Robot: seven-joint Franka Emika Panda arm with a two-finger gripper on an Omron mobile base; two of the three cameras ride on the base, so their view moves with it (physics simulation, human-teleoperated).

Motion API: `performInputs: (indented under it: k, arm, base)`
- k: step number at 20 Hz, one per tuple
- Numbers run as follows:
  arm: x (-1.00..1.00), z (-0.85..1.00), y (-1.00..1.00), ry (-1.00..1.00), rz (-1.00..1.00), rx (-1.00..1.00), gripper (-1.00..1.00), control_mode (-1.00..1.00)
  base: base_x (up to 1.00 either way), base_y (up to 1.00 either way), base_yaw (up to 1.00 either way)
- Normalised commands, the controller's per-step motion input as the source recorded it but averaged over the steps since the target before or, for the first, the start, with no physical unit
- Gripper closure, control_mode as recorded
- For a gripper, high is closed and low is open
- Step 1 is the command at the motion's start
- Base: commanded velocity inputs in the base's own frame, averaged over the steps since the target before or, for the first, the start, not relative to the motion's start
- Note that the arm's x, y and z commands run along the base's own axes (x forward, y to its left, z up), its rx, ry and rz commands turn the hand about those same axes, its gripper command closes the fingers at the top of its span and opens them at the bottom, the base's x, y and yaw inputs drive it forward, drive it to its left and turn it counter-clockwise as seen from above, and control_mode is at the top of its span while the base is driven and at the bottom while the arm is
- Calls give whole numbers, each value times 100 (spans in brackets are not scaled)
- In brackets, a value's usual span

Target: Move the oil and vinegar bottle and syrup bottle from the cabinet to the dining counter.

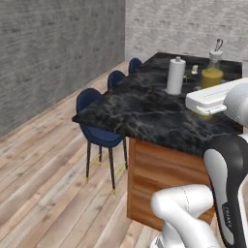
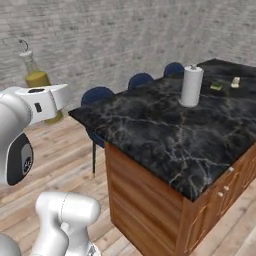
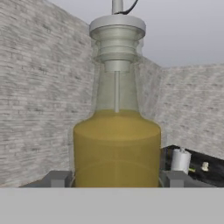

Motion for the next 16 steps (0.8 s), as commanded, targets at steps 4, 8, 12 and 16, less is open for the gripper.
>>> performInputs:
  k: [4,8,12,16]
  arm:
    - [0,0,0,0,0,0,100,100]
    - [0,0,0,0,0,0,100,100]
    - [0,0,0,0,0,0,100,100]
    - [0,0,0,0,0,0,100,100]
  base:
    - [32,100,-7]
    - [37,84,-11]
    - [35,56,-18]
    - [34,34,-26]
